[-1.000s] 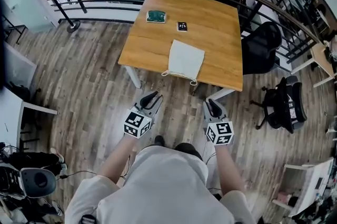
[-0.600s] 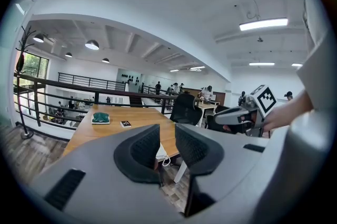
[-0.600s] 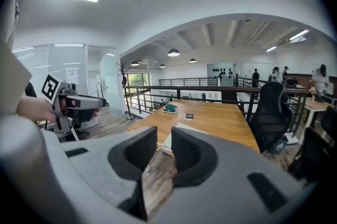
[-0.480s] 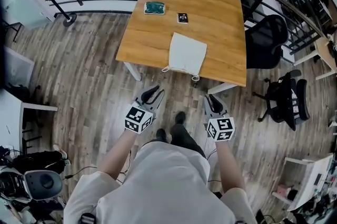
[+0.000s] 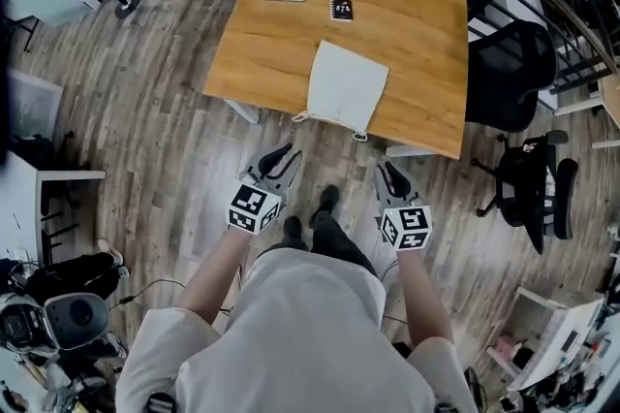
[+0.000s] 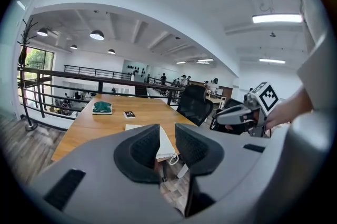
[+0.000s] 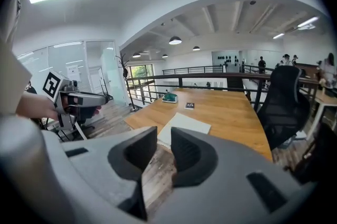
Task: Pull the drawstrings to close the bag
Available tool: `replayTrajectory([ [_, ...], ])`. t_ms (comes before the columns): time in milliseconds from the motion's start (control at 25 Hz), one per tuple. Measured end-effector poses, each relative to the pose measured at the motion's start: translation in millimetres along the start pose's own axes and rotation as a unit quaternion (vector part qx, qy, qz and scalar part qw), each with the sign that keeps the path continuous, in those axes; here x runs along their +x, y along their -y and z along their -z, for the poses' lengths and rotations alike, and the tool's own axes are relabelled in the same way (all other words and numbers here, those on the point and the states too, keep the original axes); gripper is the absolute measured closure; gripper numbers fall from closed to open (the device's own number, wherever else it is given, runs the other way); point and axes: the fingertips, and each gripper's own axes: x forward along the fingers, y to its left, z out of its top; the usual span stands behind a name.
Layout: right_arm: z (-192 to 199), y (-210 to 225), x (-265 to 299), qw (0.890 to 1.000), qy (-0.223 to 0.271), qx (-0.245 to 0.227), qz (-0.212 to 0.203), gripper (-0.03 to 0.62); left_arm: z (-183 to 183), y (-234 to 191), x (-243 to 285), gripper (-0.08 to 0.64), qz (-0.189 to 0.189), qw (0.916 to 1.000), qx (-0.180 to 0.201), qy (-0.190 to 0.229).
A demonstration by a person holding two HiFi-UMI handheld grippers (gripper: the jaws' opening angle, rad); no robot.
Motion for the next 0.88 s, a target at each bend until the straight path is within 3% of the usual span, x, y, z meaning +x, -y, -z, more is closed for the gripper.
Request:
replayTrajectory([
  [560, 67.3, 65.2, 77.9, 0.994, -0.088, 0.045, -0.045, 0.518, 54.4, -39.2, 81.7, 0.477, -0.043, 0.9962, 0.006, -0.075],
  [880, 116.9, 83.2, 116.6, 0.987, -0.147, 0.052, -0.045, 0.518, 97.6, -67.4, 108.3, 0.468, -0.062, 0.9900, 0.012, -0.126],
])
